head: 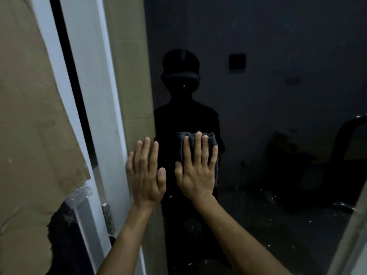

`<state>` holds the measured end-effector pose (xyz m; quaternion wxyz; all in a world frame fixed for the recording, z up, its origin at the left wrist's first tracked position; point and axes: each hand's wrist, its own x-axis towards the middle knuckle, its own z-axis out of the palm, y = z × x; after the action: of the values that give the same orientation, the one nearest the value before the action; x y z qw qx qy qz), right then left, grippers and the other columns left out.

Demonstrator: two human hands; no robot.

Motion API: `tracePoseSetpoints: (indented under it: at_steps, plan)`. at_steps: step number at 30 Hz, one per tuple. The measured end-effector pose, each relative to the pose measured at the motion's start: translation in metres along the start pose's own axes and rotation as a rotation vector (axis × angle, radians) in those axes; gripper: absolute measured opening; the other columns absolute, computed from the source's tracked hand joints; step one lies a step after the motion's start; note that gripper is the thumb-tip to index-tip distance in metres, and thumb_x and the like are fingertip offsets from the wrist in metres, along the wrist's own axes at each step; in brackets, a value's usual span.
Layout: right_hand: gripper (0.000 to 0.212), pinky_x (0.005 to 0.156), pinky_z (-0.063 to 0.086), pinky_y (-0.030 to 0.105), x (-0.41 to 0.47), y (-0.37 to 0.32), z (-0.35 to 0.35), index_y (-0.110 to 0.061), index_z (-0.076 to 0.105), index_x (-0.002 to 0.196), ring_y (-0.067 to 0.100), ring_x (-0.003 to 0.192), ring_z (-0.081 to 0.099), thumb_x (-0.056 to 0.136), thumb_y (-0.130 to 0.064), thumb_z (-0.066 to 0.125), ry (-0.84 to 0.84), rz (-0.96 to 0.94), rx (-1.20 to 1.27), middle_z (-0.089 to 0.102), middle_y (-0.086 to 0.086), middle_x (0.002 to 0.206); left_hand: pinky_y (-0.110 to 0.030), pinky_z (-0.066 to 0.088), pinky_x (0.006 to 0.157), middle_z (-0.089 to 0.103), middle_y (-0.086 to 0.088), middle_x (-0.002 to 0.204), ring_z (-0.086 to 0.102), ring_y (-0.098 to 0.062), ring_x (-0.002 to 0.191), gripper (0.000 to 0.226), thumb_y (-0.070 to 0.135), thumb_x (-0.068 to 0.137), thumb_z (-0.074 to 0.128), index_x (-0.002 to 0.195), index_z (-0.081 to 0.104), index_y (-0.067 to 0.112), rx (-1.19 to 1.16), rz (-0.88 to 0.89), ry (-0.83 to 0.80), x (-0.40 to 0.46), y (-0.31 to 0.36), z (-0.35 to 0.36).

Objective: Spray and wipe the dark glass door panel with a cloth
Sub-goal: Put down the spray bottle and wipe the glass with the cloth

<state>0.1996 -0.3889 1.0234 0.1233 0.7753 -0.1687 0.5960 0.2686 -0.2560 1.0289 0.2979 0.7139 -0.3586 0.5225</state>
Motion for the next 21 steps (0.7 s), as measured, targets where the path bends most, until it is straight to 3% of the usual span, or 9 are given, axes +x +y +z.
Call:
tracePoseSetpoints:
  at_steps: [9,16,21]
  plan:
    - [0.070,0.127,0.001,0.055,-0.002,-0.039,0.007,-0.017,0.002,0.164,0.031,0.158,-0.003,0.104,-0.045,0.026,-0.003,0.010,0.025,0.002,0.016,0.169,-0.054,0.022,0.123,0.032,-0.019,0.161,0.023,-0.033,0.154,0.068,0.045,0.104,0.014,0.152,0.036,0.001,-0.155,-0.016,0.041,-0.007,-0.019,-0.019]
    - [0.064,0.128,-0.001,0.053,-0.020,-0.089,0.020,-0.015,0.006,0.163,0.031,0.158,-0.004,0.108,-0.042,0.022,-0.050,-0.222,0.035,0.006,0.017,0.168,-0.053,0.013,0.126,0.021,-0.023,0.164,0.015,-0.035,0.156,0.072,0.048,0.104,0.014,0.154,0.028,-0.001,-0.177,0.027,-0.006,-0.015,-0.045,-0.029]
    - [0.081,0.128,-0.003,0.050,-0.042,-0.107,0.025,-0.008,-0.007,0.162,0.029,0.158,-0.011,0.101,-0.040,0.036,-0.090,-0.260,-0.008,-0.001,0.012,0.169,-0.054,0.012,0.126,0.020,-0.023,0.164,0.017,-0.036,0.155,0.072,0.049,0.103,0.015,0.155,0.026,0.001,-0.145,0.058,-0.068,-0.029,-0.046,-0.030]
